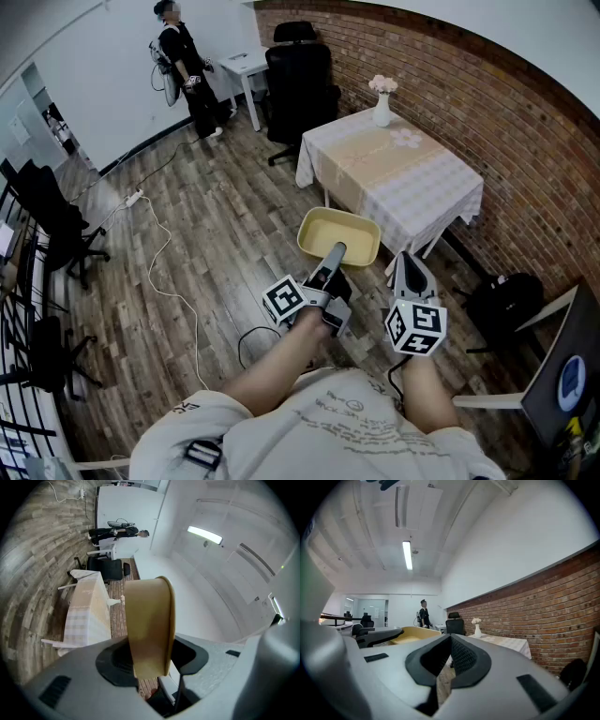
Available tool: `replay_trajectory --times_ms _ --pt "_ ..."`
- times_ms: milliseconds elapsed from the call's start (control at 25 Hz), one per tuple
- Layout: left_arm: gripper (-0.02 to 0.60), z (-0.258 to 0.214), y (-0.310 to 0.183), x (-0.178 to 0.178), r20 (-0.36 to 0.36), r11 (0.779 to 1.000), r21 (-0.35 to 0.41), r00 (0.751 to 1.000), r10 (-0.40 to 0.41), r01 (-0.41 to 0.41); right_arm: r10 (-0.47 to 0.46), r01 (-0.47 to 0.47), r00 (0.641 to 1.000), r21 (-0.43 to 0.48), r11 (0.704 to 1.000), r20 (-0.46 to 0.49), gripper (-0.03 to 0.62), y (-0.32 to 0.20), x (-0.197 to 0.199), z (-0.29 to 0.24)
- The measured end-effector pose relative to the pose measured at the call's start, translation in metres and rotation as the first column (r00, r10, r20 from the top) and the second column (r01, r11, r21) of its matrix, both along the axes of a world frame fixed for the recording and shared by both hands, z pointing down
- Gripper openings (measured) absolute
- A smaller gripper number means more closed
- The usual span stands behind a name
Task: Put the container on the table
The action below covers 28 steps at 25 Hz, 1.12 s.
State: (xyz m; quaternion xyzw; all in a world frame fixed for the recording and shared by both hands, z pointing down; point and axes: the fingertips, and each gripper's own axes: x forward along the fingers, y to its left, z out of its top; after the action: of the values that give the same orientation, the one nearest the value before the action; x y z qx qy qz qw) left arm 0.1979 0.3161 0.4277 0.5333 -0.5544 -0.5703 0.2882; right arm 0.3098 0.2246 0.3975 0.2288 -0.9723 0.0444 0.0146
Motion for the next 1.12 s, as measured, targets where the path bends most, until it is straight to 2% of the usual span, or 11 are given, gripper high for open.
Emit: replay_trajectory --times_ms 320,920,1120 --pt "0.206 -0.001 -0.008 0.008 0.001 1.000 -0.009 1.000 -0.004 0.004 -0.018 0.018 1.000 -0.006 1.000 -0.006 0.003 -0.005 0.003 0.002" --pt "0.206 0.010 -0.048 0.050 -0.018 1.000 -0.013 1.000 -0.025 0.025 -0.067 0.066 0.998 -0.032 0.997 -0.015 0.003 -0.048 0.038 0.017" --pt "0.206 0.020 -0.049 0.038 -0.015 0.999 -0.030 0.999 -0.045 0.045 -0.081 0.080 0.997 -0.033 0.996 -0.015 0.003 -0.052 0.031 0.021"
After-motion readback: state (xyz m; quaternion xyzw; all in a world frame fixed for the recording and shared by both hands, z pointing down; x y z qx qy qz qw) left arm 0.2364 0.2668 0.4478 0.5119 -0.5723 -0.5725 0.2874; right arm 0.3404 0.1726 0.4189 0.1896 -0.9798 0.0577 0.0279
